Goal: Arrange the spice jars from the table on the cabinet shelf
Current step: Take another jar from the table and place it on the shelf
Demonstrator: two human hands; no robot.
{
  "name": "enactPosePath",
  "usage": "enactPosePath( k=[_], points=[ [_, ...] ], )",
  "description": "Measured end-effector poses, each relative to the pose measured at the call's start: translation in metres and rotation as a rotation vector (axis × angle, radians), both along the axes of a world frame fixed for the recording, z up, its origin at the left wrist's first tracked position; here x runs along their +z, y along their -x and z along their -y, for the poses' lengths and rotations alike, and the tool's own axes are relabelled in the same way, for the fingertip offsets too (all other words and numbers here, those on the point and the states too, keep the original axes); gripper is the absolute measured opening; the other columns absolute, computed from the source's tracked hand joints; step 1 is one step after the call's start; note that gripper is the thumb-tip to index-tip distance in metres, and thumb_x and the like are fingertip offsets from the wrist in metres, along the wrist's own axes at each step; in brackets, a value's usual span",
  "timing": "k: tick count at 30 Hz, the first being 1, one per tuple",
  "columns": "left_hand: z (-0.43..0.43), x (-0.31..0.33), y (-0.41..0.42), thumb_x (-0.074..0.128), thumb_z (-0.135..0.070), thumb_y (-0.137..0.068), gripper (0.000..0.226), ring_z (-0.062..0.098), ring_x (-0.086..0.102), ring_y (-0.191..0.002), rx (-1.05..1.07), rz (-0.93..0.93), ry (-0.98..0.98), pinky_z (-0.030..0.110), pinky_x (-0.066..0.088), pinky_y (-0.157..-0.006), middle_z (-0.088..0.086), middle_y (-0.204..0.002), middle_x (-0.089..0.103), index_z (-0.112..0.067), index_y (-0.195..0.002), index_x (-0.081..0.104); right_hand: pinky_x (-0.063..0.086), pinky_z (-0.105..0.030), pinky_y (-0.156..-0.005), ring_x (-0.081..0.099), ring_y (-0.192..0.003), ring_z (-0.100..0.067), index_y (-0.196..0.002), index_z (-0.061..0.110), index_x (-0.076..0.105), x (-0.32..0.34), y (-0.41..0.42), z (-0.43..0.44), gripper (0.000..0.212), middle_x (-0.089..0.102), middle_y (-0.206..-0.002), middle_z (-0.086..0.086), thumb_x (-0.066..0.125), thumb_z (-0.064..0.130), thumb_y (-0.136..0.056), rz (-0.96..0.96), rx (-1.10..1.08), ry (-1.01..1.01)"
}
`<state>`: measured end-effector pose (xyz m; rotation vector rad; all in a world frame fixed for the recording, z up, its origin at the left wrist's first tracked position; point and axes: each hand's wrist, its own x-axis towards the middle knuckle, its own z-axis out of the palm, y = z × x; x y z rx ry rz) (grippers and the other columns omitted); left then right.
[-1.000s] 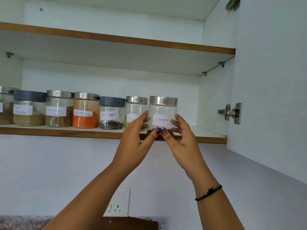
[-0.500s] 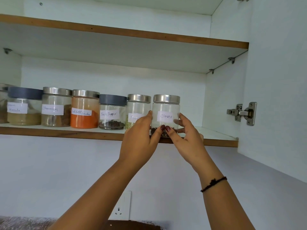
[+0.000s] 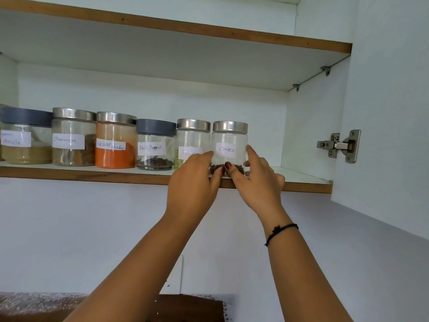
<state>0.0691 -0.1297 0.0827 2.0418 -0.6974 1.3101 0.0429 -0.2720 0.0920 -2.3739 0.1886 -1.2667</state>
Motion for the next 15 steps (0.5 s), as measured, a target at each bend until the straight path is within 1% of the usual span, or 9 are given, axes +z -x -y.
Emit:
enactPosePath(
  k=[2,5,7,9,12,15],
  points=[
    [0.0009,0.0005,0.0008,0.057,-0.037,-0.097,0.043,0.018,0.067,-0.099,0.006,0.004,-0.003,0.032,0.053,-0.075,0.003,-0.110,0.071,-0.016,-0.134,0.059,0.028,-0.042,-0.097,0.055,-0.111,-0.019,-0.148,0.035,0.024,0.0028,-0.0012,-0.0008,0.066,0.053,-0.124,0.002,0.041,0.064,-0.092,-0.037,-0.043,0.021],
    [0.0008,0.0029,0.0011,0.054,-0.037,-0.098,0.041,0.018,0.068,-0.096,0.028,-0.015,-0.015,0.031,0.052,-0.073,0.002,-0.105,0.073,-0.017,-0.133,0.060,0.028,-0.043,-0.098,0.052,-0.115,-0.022,-0.150,0.034,0.022,0.0062,-0.0032,-0.0009,0.067,0.053,-0.123,0.000,0.039,0.064,-0.092,-0.088,-0.067,0.018],
    [0.0001,0.0042,0.0013,0.054,-0.036,-0.098,0.034,0.018,0.069,-0.089,0.038,-0.018,-0.025,0.030,0.050,-0.068,0.001,-0.097,0.074,-0.017,-0.123,0.066,0.028,-0.042,-0.096,0.053,-0.113,-0.022,-0.148,0.033,0.027,0.0066,-0.0042,-0.0011,0.065,0.055,-0.119,0.001,0.038,0.064,-0.093,-0.092,-0.082,0.027],
    [-0.0014,0.0063,0.0018,0.054,-0.036,-0.097,0.029,0.017,0.069,-0.086,0.038,-0.030,-0.025,0.028,0.049,-0.066,-0.001,-0.093,0.075,-0.017,-0.113,0.069,0.028,-0.040,-0.093,0.053,-0.110,-0.021,-0.145,0.031,0.034,0.0058,-0.0051,-0.0017,0.060,0.057,-0.116,0.002,0.037,0.062,-0.094,-0.090,-0.102,0.040],
    [-0.0018,0.0071,0.0015,0.054,-0.035,-0.097,0.029,0.018,0.069,-0.087,0.024,-0.048,-0.023,0.029,0.049,-0.067,-0.001,-0.094,0.075,-0.016,-0.114,0.069,0.028,-0.039,-0.091,0.053,-0.109,-0.020,-0.142,0.029,0.039,0.0045,-0.0048,-0.0027,0.057,0.059,-0.116,0.004,0.037,0.061,-0.095,-0.079,-0.118,0.052],
    [-0.0014,0.0062,0.0010,0.052,-0.036,-0.098,0.029,0.018,0.068,-0.084,0.040,-0.044,-0.038,0.030,0.049,-0.066,0.000,-0.091,0.074,-0.016,-0.109,0.070,0.029,-0.039,-0.091,0.053,-0.110,-0.021,-0.140,0.026,0.042,0.0043,-0.0036,-0.0043,0.056,0.059,-0.116,0.004,0.036,0.060,-0.095,-0.083,-0.132,0.060]
  ],
)
